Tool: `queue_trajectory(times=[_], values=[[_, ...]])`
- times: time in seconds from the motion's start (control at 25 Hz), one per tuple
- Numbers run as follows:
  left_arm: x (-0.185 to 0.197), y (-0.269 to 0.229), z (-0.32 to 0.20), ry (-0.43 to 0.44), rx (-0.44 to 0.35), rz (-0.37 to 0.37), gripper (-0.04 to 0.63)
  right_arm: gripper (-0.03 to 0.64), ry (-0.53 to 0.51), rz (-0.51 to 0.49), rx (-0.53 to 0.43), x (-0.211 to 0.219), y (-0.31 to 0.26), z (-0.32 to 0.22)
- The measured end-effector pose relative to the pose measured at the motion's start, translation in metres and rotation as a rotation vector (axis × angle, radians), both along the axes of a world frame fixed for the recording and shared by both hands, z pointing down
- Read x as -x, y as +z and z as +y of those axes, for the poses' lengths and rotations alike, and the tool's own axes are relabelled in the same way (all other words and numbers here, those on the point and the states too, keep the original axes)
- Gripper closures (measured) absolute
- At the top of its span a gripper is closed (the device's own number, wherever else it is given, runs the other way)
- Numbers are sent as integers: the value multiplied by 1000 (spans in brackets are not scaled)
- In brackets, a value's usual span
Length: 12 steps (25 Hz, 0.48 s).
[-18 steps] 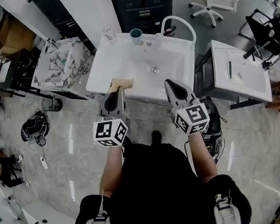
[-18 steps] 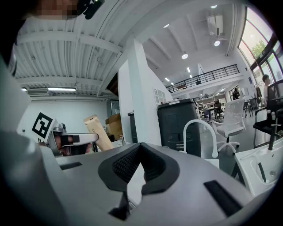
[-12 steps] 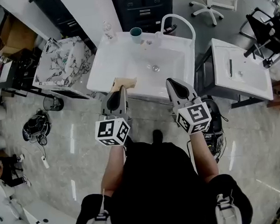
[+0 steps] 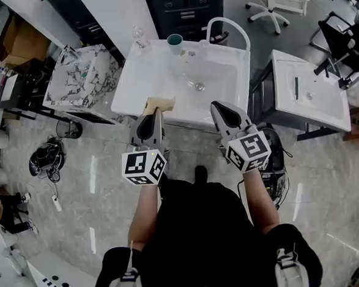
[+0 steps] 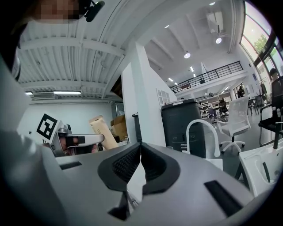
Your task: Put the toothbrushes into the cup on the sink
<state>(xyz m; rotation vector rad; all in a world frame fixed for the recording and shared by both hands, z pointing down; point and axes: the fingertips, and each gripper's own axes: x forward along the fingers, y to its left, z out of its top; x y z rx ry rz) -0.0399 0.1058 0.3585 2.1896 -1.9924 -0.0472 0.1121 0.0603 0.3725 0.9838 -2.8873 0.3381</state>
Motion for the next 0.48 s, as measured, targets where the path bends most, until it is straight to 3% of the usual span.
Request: queue_trajectory(times=[0.48], values=[[11, 6, 9, -28, 15, 11, 558, 584, 7, 4, 55, 6, 16, 1]])
